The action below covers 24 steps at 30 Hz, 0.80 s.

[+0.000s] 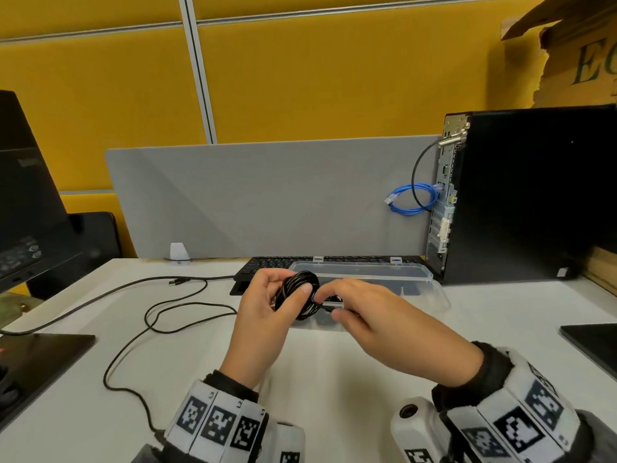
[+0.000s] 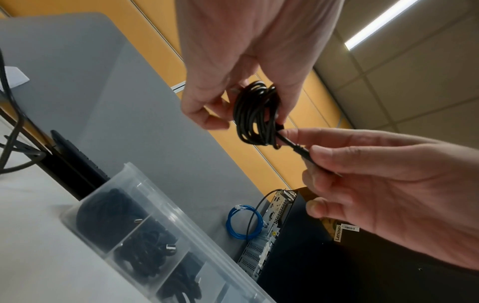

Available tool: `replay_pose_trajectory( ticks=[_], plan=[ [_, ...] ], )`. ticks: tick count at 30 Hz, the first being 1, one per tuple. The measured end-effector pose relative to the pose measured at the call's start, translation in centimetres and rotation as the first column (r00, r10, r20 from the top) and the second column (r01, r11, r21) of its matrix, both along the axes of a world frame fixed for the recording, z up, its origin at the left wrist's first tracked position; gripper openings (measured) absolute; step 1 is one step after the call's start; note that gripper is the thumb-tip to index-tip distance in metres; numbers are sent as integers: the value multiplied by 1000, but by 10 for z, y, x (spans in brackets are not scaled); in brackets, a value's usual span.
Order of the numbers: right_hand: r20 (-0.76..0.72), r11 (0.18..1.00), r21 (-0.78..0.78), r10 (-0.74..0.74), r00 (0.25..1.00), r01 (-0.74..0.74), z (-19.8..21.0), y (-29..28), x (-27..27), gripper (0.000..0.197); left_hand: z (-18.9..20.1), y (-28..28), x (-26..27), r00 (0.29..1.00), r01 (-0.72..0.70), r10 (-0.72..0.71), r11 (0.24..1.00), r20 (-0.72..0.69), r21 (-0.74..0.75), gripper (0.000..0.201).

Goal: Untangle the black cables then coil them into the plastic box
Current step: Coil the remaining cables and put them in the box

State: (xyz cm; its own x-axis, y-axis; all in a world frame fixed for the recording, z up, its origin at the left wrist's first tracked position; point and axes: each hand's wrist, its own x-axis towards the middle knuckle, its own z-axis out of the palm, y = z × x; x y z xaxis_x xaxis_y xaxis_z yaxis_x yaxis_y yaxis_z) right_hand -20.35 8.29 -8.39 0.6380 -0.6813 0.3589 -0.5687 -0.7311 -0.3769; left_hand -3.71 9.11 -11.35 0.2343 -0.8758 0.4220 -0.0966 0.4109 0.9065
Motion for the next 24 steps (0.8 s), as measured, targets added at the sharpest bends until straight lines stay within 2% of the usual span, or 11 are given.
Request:
replay_pose_trajectory(
  ticks=[3,5,8,10,13,15,19,22,24],
  plan=[
    [-90,993,117,20,996,-9,3,-1,-1,18,1,1,0,998,42,-43,998,-35,-42,22],
    [-92,975,217,58,994,-37,5,-1,-1,18,3,2,0,993,83,-89,994,-80,-67,23],
    [10,912,401,91,996,-87,6,3,3,17,3,3,-2,985,154,-160,985,-70,-83,25],
    [125,894,438,37,991,-89,6,5,8,16,1,2,-3,978,189,-194,980,-76,-64,29],
    [207,964,266,-52,977,-5,3,0,11,20,-1,1,-2,961,260,-263,965,-86,-45,38],
    [217,974,225,-63,974,13,3,-2,8,20,-2,0,0,961,267,-270,963,-69,-44,35],
    [51,995,101,-11,999,6,6,-1,2,23,-4,1,0,969,248,-248,967,8,-53,27],
    [-62,995,-68,-75,995,70,4,3,3,20,-1,4,-1,962,253,-247,966,114,-43,22],
    [-97,984,-149,-118,988,103,1,4,5,18,0,5,-2,949,268,-256,962,186,-46,26]
  ],
)
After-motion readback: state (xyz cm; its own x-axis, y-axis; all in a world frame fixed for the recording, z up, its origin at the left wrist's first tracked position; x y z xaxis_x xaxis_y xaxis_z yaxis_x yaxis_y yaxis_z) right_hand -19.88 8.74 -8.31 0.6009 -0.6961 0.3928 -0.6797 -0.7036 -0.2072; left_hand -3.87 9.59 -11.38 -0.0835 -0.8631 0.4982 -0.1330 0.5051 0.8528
